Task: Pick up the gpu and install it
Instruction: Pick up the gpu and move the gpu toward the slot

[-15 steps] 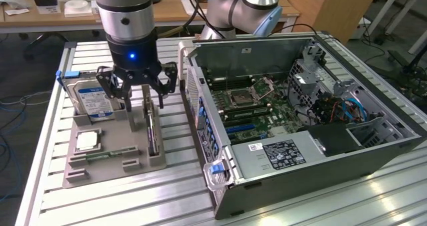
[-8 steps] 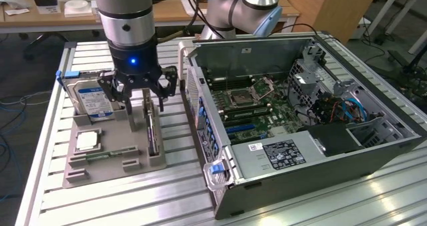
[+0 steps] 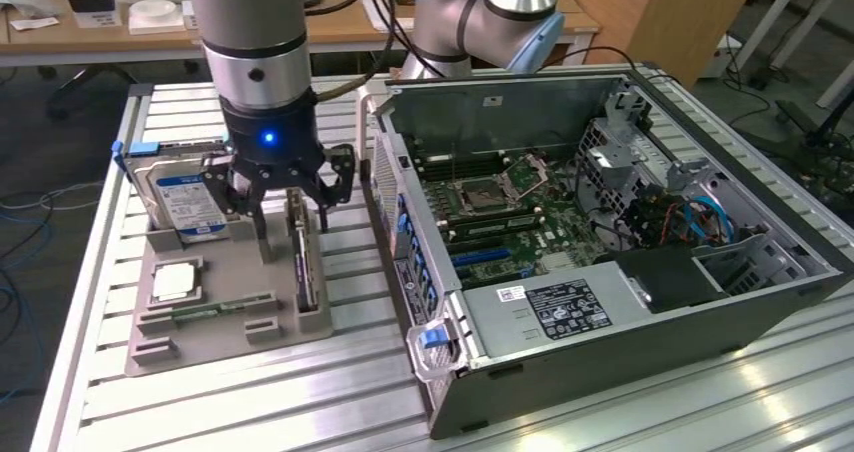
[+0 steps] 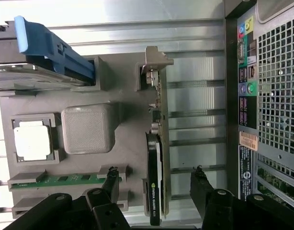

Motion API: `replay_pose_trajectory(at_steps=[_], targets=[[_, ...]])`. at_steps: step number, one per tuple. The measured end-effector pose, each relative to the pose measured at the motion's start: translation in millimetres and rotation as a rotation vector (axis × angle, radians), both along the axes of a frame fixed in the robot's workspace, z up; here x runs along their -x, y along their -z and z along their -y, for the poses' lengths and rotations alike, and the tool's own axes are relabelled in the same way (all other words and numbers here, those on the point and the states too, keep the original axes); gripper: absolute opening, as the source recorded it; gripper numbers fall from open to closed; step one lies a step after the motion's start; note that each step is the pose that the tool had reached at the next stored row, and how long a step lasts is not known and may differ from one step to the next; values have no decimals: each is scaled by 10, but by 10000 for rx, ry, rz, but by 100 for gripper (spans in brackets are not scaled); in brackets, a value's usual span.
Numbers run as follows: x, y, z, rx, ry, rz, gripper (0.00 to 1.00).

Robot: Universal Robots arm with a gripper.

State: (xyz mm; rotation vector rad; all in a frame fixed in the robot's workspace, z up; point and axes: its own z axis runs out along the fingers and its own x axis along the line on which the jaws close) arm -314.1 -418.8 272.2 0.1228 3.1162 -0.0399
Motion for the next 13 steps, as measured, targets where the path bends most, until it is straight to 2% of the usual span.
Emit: replay_pose_trajectory(at_steps=[8,13], targets=[[-1,119,12,-2,-86,-1,71],[0,129,13,-1,-102,-2,71]])
